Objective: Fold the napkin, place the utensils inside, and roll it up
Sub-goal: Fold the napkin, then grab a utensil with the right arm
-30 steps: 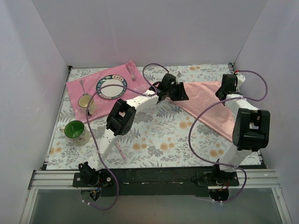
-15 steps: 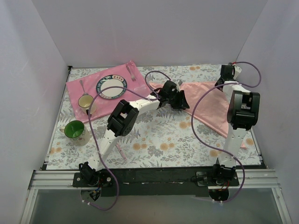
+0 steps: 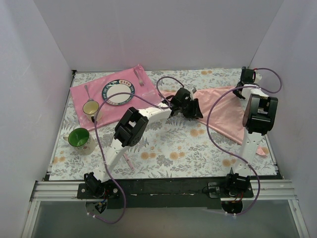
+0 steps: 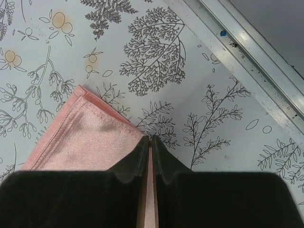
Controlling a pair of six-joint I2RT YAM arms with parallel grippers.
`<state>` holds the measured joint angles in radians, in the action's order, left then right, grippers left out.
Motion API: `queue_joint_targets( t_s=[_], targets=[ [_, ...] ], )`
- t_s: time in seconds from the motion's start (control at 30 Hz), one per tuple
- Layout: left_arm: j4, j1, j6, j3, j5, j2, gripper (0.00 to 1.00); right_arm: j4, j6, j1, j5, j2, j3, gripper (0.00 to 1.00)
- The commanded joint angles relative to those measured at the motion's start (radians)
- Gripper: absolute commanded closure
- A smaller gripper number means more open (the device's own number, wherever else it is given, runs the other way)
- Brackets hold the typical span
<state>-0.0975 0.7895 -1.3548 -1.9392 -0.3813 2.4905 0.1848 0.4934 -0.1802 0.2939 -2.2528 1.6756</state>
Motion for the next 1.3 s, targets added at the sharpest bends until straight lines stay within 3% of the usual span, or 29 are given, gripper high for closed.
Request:
queue_joint_targets(
  t_s=[0.0, 0.2, 0.27, 0.37, 0.53, 0.7, 0.77, 0.93, 1.03, 1.27],
  targets=[
    [-0.166, 0.02, 0.055, -0.061, 0.047, -0.065, 0.59, 0.045, -0.032, 0.011, 0.02, 0.022, 0.024, 0.86],
    [-0.35, 0.019, 0.103, -0.306, 0.14, -0.116, 0.39, 0.09, -0.05, 0.106, 0.148, 0.162, -0.03, 0.8],
    [-0.369, 0.016, 0.114, -0.297, 0.189, -0.171, 0.37, 0.105, -0.026, 0.139, 0.162, 0.234, -0.075, 0.77],
    [-0.384, 0.001, 0.117, -0.155, 0.297, -0.349, 0.36, 0.119, 0.03, 0.177, 0.137, 0.365, -0.148, 0.73],
    [-0.381, -0.038, 0.106, 0.262, 0.507, -0.823, 0.3, 0.056, -0.042, 0.347, 0.067, 0.585, -0.329, 0.5],
    [-0.497, -0.134, 0.098, 0.521, 0.728, -1.229, 0.21, 0.076, -0.145, 0.542, -0.051, 0.751, -0.425, 0.29],
    [-0.505, -0.162, 0.129, 0.607, 0.754, -1.396, 0.13, 0.123, -0.174, 0.649, -0.133, 0.763, -0.441, 0.27],
    [-0.614, -0.188, 0.14, 0.652, 0.858, -1.547, 0.11, 0.108, -0.222, 0.982, -0.153, 0.757, -0.49, 0.23],
    [-0.665, -0.188, 0.07, 0.671, 0.889, -1.611, 0.11, 0.119, -0.223, 1.138, -0.222, 0.681, -0.453, 0.23],
    [-0.642, -0.188, 0.023, 0.715, 0.909, -1.733, 0.1, 0.288, -0.28, 1.406, -0.282, 0.325, -0.189, 0.23]
  ],
)
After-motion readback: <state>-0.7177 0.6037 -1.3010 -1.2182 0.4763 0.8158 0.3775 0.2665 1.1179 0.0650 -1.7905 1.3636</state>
